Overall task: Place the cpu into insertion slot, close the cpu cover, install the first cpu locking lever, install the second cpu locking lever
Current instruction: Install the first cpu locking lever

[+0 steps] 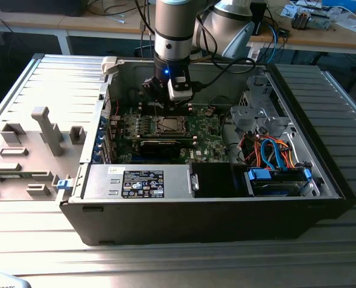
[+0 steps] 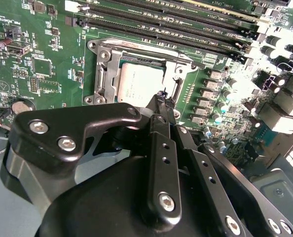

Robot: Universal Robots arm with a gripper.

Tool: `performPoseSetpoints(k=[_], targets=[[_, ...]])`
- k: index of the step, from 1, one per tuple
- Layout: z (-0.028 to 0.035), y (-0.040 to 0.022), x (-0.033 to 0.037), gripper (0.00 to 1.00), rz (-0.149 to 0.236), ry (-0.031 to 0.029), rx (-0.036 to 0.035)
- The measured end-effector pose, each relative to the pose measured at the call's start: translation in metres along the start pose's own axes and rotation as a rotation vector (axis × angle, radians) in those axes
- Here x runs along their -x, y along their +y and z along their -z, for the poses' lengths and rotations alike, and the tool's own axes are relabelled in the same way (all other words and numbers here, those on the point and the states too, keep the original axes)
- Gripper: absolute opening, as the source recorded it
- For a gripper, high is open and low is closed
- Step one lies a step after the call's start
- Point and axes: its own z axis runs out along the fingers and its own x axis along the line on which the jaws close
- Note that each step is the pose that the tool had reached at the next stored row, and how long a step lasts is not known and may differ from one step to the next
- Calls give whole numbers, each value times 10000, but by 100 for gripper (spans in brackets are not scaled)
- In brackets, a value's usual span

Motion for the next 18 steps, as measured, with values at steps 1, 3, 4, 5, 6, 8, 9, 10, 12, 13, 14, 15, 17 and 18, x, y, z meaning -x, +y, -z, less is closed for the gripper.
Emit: performPoseSetpoints(k=[1,3,4,5,6,8,9,10,12,13,14,15,17,18], targets=[[0,0,0,11,8,1,0],[0,0,0,11,33,1,-1],[0,0,0,11,54,2,-2],[0,0,0,11,65,2,-2],[0,0,0,11,74,2,-3],[0,0,0,11,89,3,-3],[0,0,0,11,97,2,-3],[0,0,0,11,102,3,-4],[0,0,0,11,114,3,-4],[0,0,0,11,123,3,-5],[0,0,0,11,128,4,-5],[0,0,0,11,134,4,-5],[0,0,0,11,151,4,-5],[0,0,0,11,155,4,-6]])
